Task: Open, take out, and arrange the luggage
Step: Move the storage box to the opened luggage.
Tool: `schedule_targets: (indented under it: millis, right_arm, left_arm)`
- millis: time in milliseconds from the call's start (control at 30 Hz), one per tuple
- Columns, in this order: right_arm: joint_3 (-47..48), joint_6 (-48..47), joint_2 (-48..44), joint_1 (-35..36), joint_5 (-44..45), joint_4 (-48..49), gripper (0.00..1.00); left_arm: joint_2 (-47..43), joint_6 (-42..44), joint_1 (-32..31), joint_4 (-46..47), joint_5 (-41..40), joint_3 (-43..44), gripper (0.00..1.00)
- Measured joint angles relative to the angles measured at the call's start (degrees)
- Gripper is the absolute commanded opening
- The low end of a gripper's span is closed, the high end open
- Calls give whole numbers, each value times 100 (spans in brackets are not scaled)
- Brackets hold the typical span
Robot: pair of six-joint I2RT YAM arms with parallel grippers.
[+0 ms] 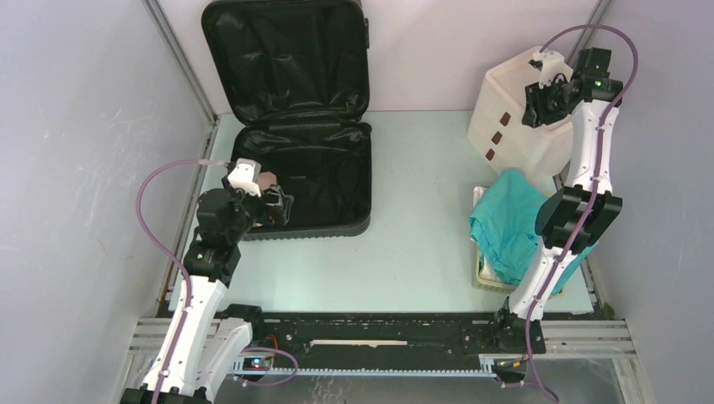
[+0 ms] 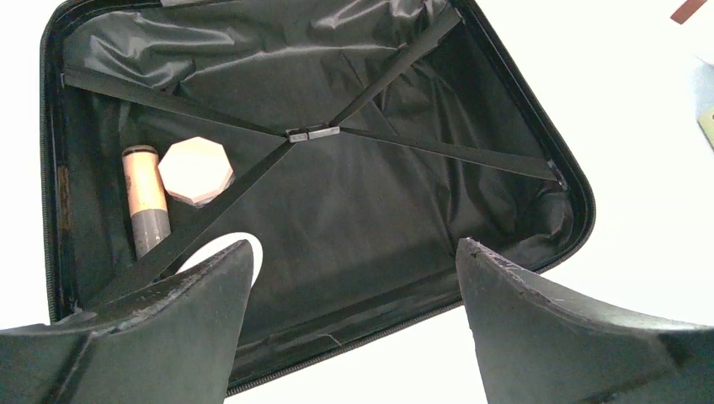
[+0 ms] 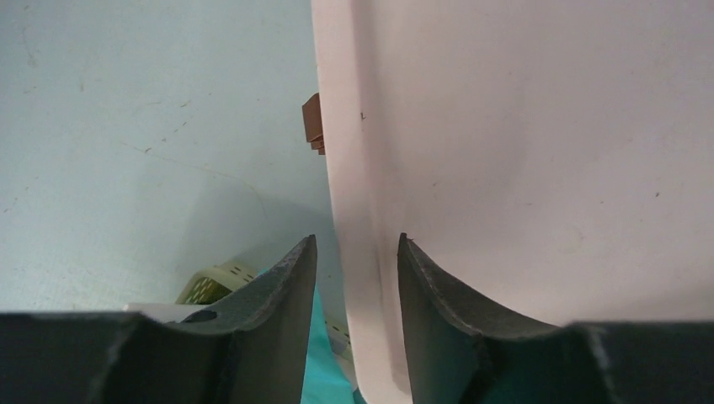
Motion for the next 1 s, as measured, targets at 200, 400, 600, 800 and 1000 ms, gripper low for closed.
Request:
schedule_targets:
  millis: [200,400,600,800,1000]
  right_arm:
    - [33,-181,42,28,59,15,17]
    - [-83,-520,-26,72,-35,90,0]
    - [-557,-555,-348,289,-33,219,0]
    - [-831,-437,-566,675,-48,177,0]
    - [-1032,-372,-721,1088,-90,177,0]
  left_arm:
    - [13,0,-2,4,15,0,93]
    - [81,-7,0,4,107,0,94]
    - [103,-9,-2,9,240,0,94]
    - [103,-9,-2,13,391,0,93]
    - [122,-11,-4,26,463,0,93]
